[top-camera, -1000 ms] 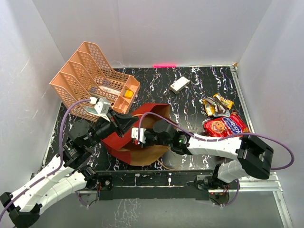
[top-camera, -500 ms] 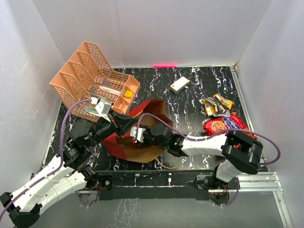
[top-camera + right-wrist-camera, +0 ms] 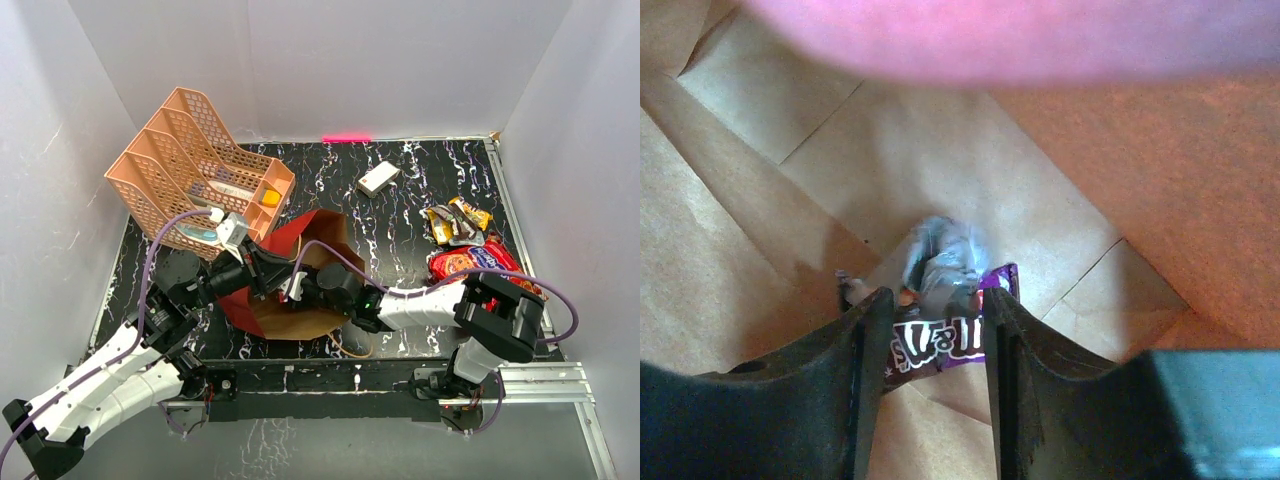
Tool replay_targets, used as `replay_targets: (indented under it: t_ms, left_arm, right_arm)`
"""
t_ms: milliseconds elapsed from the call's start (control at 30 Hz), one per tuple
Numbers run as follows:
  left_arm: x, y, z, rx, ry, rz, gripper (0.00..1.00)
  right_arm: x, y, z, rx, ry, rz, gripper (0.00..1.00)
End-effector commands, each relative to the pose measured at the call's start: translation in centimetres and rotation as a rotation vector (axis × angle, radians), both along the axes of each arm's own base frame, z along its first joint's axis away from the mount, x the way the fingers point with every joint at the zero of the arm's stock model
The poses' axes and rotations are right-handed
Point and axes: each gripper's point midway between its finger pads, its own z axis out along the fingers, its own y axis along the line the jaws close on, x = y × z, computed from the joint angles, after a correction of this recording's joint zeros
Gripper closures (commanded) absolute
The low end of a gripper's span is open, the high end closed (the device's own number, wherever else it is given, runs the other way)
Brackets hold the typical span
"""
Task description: Take the snacks out of the paper bag
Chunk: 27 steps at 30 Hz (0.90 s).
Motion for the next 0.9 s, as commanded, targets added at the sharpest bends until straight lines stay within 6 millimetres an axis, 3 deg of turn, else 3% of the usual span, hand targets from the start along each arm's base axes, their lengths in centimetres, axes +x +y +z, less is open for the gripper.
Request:
replay_targets:
  t_ms: [0, 200, 267, 367, 533, 633, 733, 867]
  left_arm:
    - [-2.1, -0.3, 3.0, -0.086, -0.059, -0.1, 0.95]
    - [-2.8, -0.7, 3.1, -0.1, -0.059, -0.146, 0.95]
    - [-2.7, -0.6, 3.3, -0.109, -0.066, -0.14, 0.95]
    - [-1.8, -0.3, 4.0, -0.109, -0.101, -0.087, 0.95]
    - [0.9, 0.5, 6.8, -0.138, -0.198, 0.062, 0.96]
    - [1.6, 1.0, 8.1, -0.16, -0.234, 0.11, 0.96]
    - [1.7, 1.3, 8.0, -0.149, -0.234, 0.126, 0.96]
    - [1.2, 1.6, 7.3, -0.138, -0.216, 0.116, 0.96]
  right_arm:
    - [0.8, -0.7, -1.6, -0.033, 0.01, -0.046, 0.55]
    - [-0.5, -1.0, -1.3, -0.107, -0.004, 0.053, 0.38]
    - [-2.0, -1.2, -1.4, -0.172, -0.004, 0.136, 0.28]
    - [-5.1, -1.8, -1.7, -0.266, -0.067, 0.272, 0.02]
    - [-8.6, -1.1, -1.1, -0.243, -0.062, 0.344, 0.01]
    - [-9.1, -0.1, 0.5, -0.13, 0.004, 0.276, 0.01]
    - [-9.5, 0.1, 2.3, -0.018, 0.037, 0.25, 0.01]
    - [-9.1, -1.9, 2.9, -0.021, -0.048, 0.235, 0.01]
